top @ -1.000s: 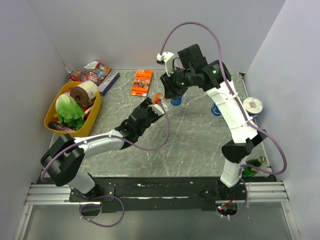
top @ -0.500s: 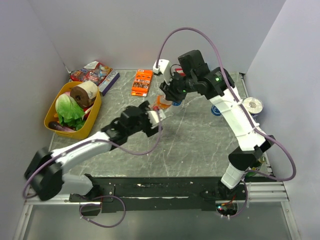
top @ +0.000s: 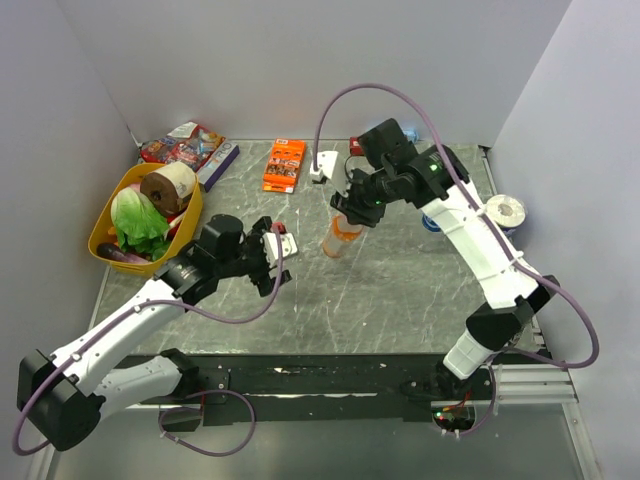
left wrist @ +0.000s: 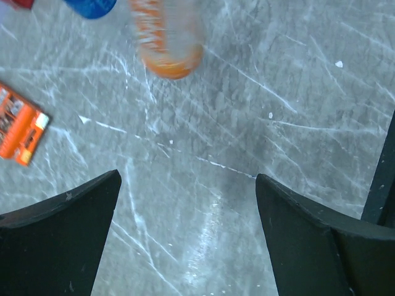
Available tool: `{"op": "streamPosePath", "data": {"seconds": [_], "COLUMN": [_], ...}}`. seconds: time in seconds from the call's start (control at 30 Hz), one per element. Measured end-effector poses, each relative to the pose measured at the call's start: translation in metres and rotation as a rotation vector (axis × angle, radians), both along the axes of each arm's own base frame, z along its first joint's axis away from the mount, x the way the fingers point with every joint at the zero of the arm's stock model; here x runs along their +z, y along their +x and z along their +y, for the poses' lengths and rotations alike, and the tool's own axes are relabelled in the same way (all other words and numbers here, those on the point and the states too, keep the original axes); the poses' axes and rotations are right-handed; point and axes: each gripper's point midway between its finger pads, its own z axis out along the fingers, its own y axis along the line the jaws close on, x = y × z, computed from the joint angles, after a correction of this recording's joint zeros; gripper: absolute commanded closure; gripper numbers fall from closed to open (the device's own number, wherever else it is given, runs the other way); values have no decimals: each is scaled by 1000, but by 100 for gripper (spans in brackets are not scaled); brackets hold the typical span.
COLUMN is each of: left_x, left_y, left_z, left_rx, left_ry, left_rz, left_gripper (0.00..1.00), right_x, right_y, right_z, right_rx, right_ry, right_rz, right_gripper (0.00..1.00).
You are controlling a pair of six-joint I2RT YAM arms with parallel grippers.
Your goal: Screw on the bottle caps
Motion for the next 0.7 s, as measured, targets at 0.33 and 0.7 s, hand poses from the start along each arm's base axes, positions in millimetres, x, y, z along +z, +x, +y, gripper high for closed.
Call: {"op": "streamPosePath", "data": {"seconds": [0.33,0.7], "left_x": [-3,-19], "left_y": [18,14], "left_z": [19,22], "left_rx": [139,143], "left_ry": [-48,-26], "left_rz": [67,96], "left_gripper": [4,4], "right_x": [-37,-73], "right_y": [0,13], "right_z": [4,16], "right_rx": [22,30], "right_ry": [-63,-121], "right_rz": [110,190], "right_gripper": [100,100]}}
